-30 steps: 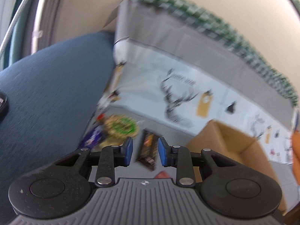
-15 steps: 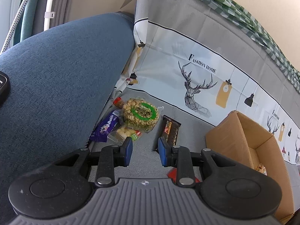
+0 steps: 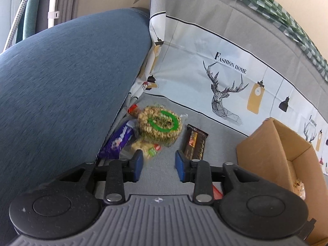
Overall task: Organize snacks
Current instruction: 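Grasp the red candy bar with the right tool while the left tool grasps the peanut bag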
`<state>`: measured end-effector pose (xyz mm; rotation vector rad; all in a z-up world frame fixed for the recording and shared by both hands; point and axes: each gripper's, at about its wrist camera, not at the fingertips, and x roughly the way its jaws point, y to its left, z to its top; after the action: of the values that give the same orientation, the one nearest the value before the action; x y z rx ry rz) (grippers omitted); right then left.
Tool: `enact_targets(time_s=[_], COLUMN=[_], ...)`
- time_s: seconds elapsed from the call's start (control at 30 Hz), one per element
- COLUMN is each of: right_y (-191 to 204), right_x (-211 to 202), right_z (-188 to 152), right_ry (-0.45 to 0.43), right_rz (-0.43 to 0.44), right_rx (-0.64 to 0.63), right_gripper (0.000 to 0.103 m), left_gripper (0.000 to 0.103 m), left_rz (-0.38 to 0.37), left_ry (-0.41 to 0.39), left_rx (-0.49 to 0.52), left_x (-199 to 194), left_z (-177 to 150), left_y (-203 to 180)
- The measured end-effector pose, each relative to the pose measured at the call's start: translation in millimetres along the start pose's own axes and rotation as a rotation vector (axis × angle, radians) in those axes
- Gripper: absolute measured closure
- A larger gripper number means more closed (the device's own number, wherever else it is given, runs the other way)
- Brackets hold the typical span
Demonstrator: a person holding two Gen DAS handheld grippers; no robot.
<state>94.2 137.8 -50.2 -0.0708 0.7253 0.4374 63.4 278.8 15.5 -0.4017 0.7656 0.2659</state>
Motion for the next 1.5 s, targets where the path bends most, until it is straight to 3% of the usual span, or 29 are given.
enact_targets(time_s=[0.07, 0.1, 0.2, 0.23, 0.37, 0.4, 0.47, 0.53, 0.63, 0.67, 0.7, 0.77, 0.9, 1.0, 1.07, 1.17, 1.23, 1.43, 1.5], right_y=[-2, -3, -10, -10, -4, -3, -4, -7, -12, -13, -14, -15, -13, -13, -13, -11, -12, -10, -10], right_x=[7, 9, 13, 13, 6, 5, 3, 1, 1, 3, 5, 8, 10, 10, 9, 7, 5, 0, -2], right_z=[1, 3, 6, 6, 7, 7, 8, 10, 13, 13, 12, 11, 9, 9, 9, 8, 8, 9, 10], right_ry=[0.021, 0.031, 0.066, 0.069, 0.048, 0.041, 0.031, 0.024, 0.036, 0.047, 0.058, 0.068, 0.071, 0.066, 0.059, 0.049, 0.041, 0.015, 0.005], right_rz=[0.01, 0.017, 0.074, 0.083, 0.141, 0.153, 0.162, 0.166, 0.151, 0.144, 0.147, 0.144, 0.127, 0.12, 0.122, 0.133, 0.14, 0.144, 0.143], right_rx=[0.014, 0.024, 0.067, 0.069, 0.037, 0.032, 0.041, 0.063, 0.085, 0.09, 0.096, 0.11, 0.096, 0.085, 0.078, 0.067, 0.069, 0.071, 0.068], right_gripper=[0.014, 0.014, 0.015, 0.021, 0.061, 0.064, 0.082, 0.088, 0.088, 0.082, 0.076, 0.047, 0.044, 0.052, 0.068, 0.085, 0.093, 0.095, 0.095], left_gripper=[0.046, 0.035, 0.023, 0.017, 0.007, 0.005, 0.003, 0.001, 0.001, 0.001, 0.001, 0.001, 0.001, 0.001, 0.002, 0.013, 0.025, 0.052, 0.052], left_rz=[0.022, 0.027, 0.019, 0.025, 0.076, 0.075, 0.078, 0.093, 0.123, 0.13, 0.136, 0.145, 0.148, 0.146, 0.147, 0.156, 0.171, 0.174, 0.164], left_ry=[-0.022, -0.033, -0.051, -0.059, -0.078, -0.075, -0.071, -0.057, -0.042, -0.036, -0.033, -0.026, 0.005, 0.017, 0.018, 0.014, 0.021, -0.006, -0.013], left_rx=[0.015, 0.023, 0.059, 0.077, 0.15, 0.154, 0.16, 0.18, 0.225, 0.236, 0.245, 0.266, 0.286, 0.28, 0.273, 0.256, 0.239, 0.197, 0.189], left_x=[7, 10, 23, 28, 48, 54, 66, 79, 96, 101, 106, 113, 125, 133, 137, 140, 141, 132, 128], left_z=[5, 7, 14, 16, 21, 23, 28, 31, 32, 33, 33, 34, 35, 36, 37, 39, 42, 47, 48], left_y=[-2, -3, -10, -14, -28, -30, -33, -36, -42, -43, -44, -46, -48, -48, -47, -45, -41, -33, -31])
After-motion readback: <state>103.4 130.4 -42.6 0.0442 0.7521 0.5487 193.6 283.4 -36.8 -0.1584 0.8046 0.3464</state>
